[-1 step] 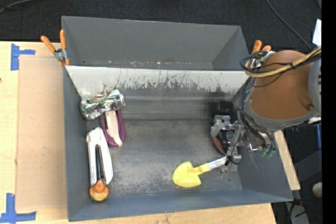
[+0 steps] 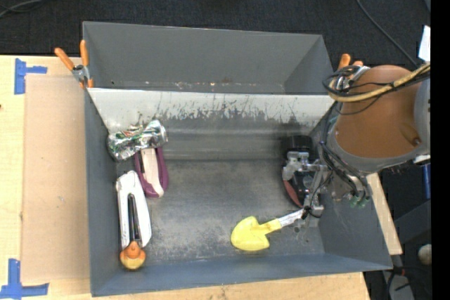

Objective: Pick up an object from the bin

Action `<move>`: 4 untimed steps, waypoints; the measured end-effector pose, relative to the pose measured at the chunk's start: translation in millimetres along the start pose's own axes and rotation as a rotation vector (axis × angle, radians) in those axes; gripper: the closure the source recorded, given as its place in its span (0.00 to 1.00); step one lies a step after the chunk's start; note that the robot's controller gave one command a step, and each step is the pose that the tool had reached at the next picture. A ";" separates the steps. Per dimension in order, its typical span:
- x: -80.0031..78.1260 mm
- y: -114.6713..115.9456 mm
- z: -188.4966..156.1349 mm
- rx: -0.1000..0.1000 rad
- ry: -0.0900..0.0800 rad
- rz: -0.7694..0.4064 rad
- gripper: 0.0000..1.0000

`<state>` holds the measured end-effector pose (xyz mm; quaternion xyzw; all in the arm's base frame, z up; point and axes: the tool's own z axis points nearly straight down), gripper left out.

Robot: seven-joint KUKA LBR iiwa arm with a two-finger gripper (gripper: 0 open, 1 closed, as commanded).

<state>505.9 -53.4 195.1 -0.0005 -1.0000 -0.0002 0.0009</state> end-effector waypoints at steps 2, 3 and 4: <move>0.2 -3.3 128.1 -0.002 0.000 -0.305 0.00; -5.6 -13.3 125.8 0.000 -0.005 -0.299 0.00; -2.3 -5.8 126.7 -0.002 -0.002 -0.302 0.00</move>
Offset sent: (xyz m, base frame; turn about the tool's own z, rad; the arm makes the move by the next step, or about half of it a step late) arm 0.0014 -0.0044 -0.1251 -0.3055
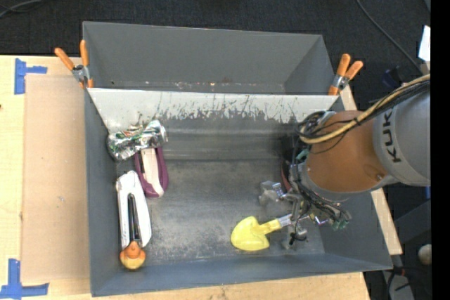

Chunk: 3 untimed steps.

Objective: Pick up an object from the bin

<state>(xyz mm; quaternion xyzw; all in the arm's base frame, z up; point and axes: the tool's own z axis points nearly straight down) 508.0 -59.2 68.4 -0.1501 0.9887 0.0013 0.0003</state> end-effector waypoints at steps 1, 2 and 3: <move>-0.8 -5.4 -0.3 0.001 -0.001 0.002 1.00; -0.8 -5.3 -0.3 0.001 -0.001 0.001 1.00; 0.0 -4.2 -12.4 0.000 0.002 0.000 1.00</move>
Offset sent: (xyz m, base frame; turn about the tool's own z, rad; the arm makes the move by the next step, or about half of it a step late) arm 0.0000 0.0000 0.0000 0.0000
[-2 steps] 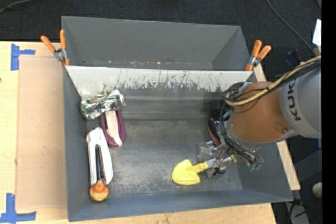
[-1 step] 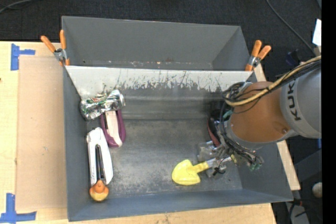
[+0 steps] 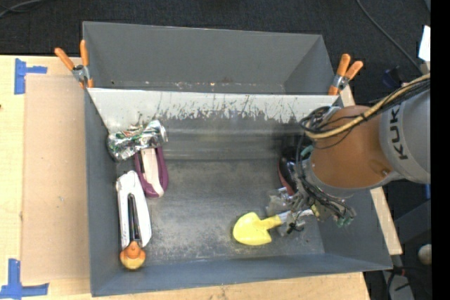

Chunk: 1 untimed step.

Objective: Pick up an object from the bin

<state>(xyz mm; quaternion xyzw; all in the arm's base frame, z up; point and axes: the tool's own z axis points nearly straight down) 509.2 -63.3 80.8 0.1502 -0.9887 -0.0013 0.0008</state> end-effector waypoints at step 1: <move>-0.7 0.1 -16.9 0.001 -0.002 0.000 1.00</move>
Offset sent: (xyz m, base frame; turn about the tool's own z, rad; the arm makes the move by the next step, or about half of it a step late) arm 0.0007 0.0003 0.0745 0.0001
